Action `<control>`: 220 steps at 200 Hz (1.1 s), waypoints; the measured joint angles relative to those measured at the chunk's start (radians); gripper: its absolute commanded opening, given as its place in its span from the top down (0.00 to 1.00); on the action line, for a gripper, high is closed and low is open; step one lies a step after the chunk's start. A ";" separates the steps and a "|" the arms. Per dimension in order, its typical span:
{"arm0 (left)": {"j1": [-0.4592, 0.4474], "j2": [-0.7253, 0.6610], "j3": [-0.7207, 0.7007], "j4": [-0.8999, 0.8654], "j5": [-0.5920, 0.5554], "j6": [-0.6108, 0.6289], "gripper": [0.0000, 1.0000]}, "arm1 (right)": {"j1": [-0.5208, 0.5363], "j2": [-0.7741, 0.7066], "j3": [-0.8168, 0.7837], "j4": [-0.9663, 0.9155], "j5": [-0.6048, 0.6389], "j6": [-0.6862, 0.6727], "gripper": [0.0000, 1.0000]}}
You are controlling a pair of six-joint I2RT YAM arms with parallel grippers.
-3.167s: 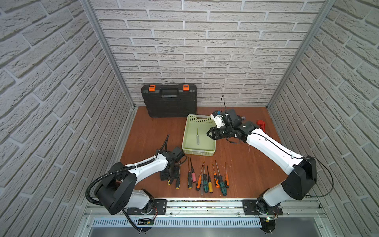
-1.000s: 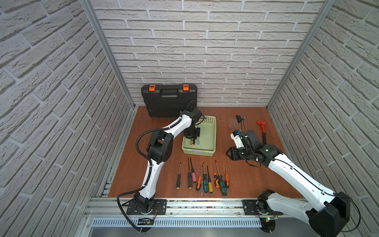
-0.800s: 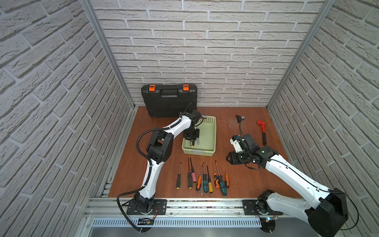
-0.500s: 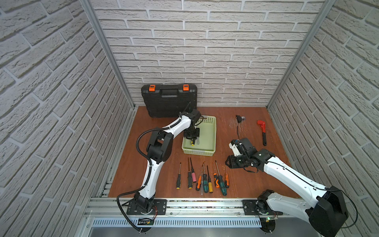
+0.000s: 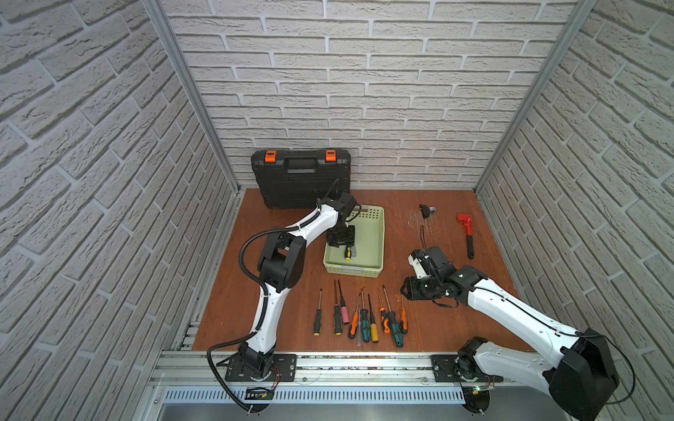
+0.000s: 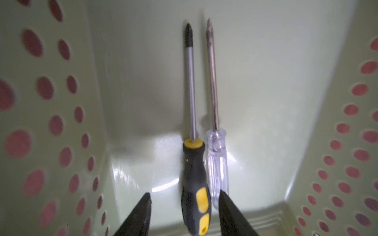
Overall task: Put the screwdriver in the bin
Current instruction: Place the screwdriver in the bin, then pick up the screwdriver from the bottom-center of the table.
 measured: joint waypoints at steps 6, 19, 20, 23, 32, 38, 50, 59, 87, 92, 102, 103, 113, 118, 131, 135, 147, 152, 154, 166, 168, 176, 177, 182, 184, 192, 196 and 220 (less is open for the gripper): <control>0.000 -0.020 -0.002 0.001 0.000 0.000 0.44 | 0.000 0.001 -0.003 0.002 0.000 0.002 0.53; 0.000 -0.079 -0.018 0.007 0.000 0.003 0.43 | 0.001 0.007 -0.014 0.010 0.000 0.009 0.52; 0.000 -0.086 -0.021 0.007 0.000 0.004 0.43 | 0.001 0.008 -0.014 0.010 0.000 0.009 0.52; 0.000 -0.103 -0.028 0.009 -0.001 0.004 0.43 | 0.001 0.011 -0.017 0.011 0.001 0.011 0.52; 0.000 -0.158 -0.057 0.015 -0.002 0.006 0.43 | 0.003 0.027 -0.022 0.014 0.001 0.011 0.52; 0.000 -0.200 -0.078 0.016 -0.002 0.006 0.43 | 0.004 0.040 -0.026 0.017 0.002 0.013 0.52; 0.000 -0.275 -0.115 0.016 -0.005 0.007 0.43 | 0.011 0.070 -0.034 0.020 0.006 0.015 0.52; 0.000 -0.328 -0.145 0.023 -0.008 0.008 0.43 | 0.019 0.088 -0.040 0.021 0.009 0.017 0.51; 0.000 -0.465 -0.250 0.030 -0.043 0.011 0.43 | 0.051 0.118 -0.061 0.021 0.016 0.037 0.53; 0.000 -0.485 -0.269 0.030 -0.053 0.014 0.43 | 0.058 0.122 -0.061 0.021 0.018 0.039 0.53; 0.001 -0.517 -0.299 0.029 -0.072 0.015 0.43 | 0.077 0.132 -0.060 0.019 0.032 0.043 0.53; 0.001 -0.520 -0.301 0.029 -0.074 0.015 0.43 | 0.081 0.134 -0.060 0.019 0.033 0.044 0.53; 0.001 -0.547 -0.330 0.030 -0.094 0.016 0.42 | 0.104 0.145 -0.058 0.014 0.043 0.049 0.53; 0.002 -0.560 -0.344 0.032 -0.105 0.016 0.42 | 0.114 0.151 -0.058 0.012 0.045 0.055 0.54; 0.004 -0.598 -0.383 0.039 -0.129 0.016 0.41 | 0.137 0.161 -0.058 0.005 0.047 0.070 0.55; 0.006 -0.608 -0.395 0.041 -0.137 0.016 0.41 | 0.143 0.163 -0.058 0.002 0.048 0.073 0.55; 0.015 -0.644 -0.434 0.056 -0.152 0.014 0.41 | 0.161 0.167 -0.058 -0.007 0.057 0.089 0.55; 0.021 -0.658 -0.450 0.061 -0.155 0.014 0.41 | 0.166 0.169 -0.057 -0.013 0.062 0.093 0.55; 0.023 -0.664 -0.456 0.063 -0.157 0.013 0.41 | 0.168 0.170 -0.056 -0.016 0.065 0.095 0.55; 0.044 -0.693 -0.489 0.077 -0.159 0.009 0.41 | 0.176 0.184 -0.047 -0.035 0.081 0.103 0.57; 0.046 -0.696 -0.492 0.078 -0.160 0.009 0.41 | 0.177 0.188 -0.045 -0.038 0.084 0.105 0.57; 0.062 -0.708 -0.508 0.085 -0.159 0.006 0.41 | 0.179 0.199 -0.039 -0.044 0.093 0.109 0.58; 0.064 -0.710 -0.510 0.086 -0.159 0.006 0.41 | 0.179 0.200 -0.039 -0.045 0.095 0.109 0.58; 0.073 -0.714 -0.517 0.089 -0.158 0.006 0.41 | 0.180 0.205 -0.037 -0.045 0.100 0.112 0.58; 0.076 -0.716 -0.519 0.091 -0.158 0.006 0.41 | 0.180 0.206 -0.036 -0.045 0.102 0.112 0.58; 0.087 -0.718 -0.525 0.092 -0.158 0.006 0.41 | 0.180 0.211 -0.035 -0.047 0.110 0.114 0.58; 0.092 -0.719 -0.528 0.094 -0.158 0.006 0.41 | 0.180 0.214 -0.034 -0.047 0.113 0.115 0.58; 0.113 -0.720 -0.541 0.101 -0.158 0.006 0.41 | 0.181 0.249 -0.029 -0.040 0.113 0.117 0.58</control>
